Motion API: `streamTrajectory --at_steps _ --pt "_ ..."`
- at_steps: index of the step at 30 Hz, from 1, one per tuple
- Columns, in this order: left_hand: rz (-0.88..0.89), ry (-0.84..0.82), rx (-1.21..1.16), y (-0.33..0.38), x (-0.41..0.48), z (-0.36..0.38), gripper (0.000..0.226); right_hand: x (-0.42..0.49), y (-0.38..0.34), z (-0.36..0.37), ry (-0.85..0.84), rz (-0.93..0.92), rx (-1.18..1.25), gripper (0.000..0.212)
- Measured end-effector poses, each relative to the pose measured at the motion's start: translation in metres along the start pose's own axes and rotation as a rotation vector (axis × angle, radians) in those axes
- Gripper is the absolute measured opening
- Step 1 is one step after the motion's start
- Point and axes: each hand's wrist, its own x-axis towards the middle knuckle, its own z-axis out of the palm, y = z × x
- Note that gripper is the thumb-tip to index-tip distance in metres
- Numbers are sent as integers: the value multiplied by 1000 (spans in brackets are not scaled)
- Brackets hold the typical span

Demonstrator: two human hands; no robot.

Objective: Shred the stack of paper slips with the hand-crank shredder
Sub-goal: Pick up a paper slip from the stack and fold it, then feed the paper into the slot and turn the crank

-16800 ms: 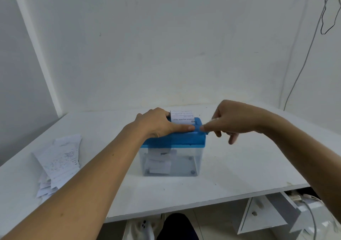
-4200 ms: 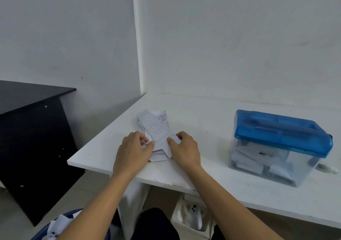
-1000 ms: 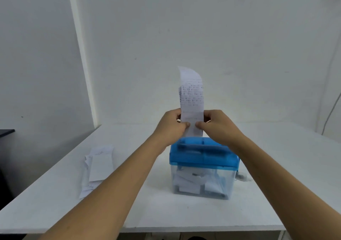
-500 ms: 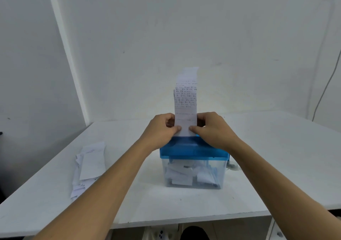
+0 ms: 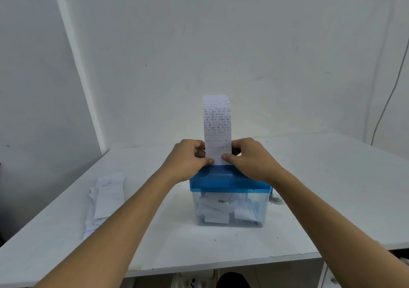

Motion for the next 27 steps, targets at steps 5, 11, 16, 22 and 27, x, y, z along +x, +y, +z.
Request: streamTrajectory --at_steps 5,11,16,22,27 --pt "11 -43 -34 4 2 6 40 1 0 2 6 -1 -44 31" --pt "14 0 -167 1 1 29 34 -1 -2 0 1 -11 -81 28" --pt "30 50 -222 -9 -1 36 33 -10 11 -22 303 50 154 28" --pt "43 75 -233 -13 -2 40 35 -65 61 -28 158 233 53 42" --pt "43 120 -212 -12 -5 43 32 -102 88 4 -149 269 -106 49"
